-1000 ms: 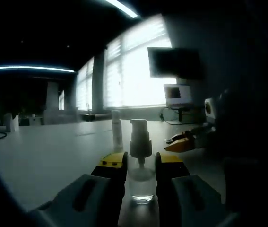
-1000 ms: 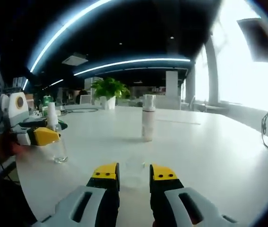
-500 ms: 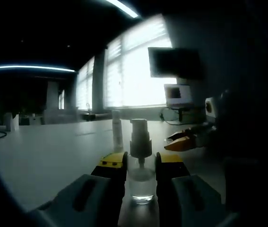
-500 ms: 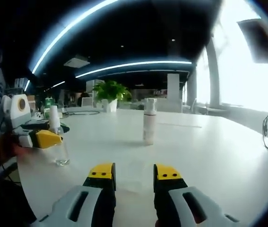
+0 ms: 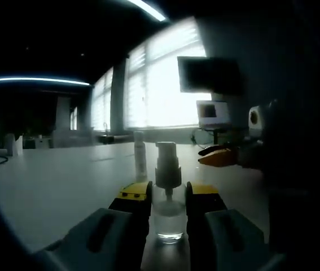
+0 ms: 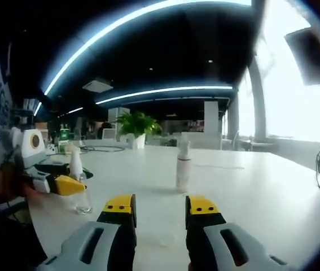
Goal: Clamp pump bottle remove cover press pump head put on cover
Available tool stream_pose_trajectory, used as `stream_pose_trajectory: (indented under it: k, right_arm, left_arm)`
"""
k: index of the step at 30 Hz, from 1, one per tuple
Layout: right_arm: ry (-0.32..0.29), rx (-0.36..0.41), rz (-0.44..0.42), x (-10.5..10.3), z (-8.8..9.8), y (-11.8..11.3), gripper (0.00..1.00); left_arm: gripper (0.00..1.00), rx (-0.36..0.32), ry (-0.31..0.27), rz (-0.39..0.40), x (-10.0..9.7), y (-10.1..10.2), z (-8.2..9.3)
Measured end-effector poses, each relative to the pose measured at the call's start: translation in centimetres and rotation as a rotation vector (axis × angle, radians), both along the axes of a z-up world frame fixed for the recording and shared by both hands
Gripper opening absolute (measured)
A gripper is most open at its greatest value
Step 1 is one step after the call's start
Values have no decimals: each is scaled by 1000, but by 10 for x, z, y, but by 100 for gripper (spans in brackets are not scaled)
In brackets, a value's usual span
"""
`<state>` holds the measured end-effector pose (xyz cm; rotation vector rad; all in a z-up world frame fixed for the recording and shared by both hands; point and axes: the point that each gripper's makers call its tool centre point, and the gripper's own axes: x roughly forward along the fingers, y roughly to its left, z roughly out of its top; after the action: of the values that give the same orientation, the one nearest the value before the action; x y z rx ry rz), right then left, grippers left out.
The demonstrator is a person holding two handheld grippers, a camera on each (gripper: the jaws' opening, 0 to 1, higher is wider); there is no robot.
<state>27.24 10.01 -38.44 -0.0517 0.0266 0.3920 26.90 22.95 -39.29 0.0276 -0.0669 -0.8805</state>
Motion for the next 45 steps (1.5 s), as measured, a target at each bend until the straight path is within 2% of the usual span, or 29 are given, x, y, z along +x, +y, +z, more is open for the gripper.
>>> stream_pose_trajectory:
  k: [3,10,14,21,35,41,45]
  right_arm:
    - [-39,-1,16,-2,12,3,29]
    - [-76,8,50,-7,29,8,29]
    - [-124,0,82,-13,37,14,28]
    - [-128,5,126,-17,38,25,27]
    - [-121,-11,152,-21,36,29,25]
    - [-125,-7,174,-25,43,34,24]
    - [-128,-21,196,-27,47,38,24]
  left_arm:
    - [15,0,0,0,0,0,0]
    - [15,3,-4,4,0,0,0]
    - [15,5,-9,8,1,0,0]
    - [15,11,-14,9,1,0,1]
    - [15,6,-8,12,1,1,0]
    - [15,29,-36,-14,-4,-4,0]
    - [15,18,-6,-32,-7,-6,0]
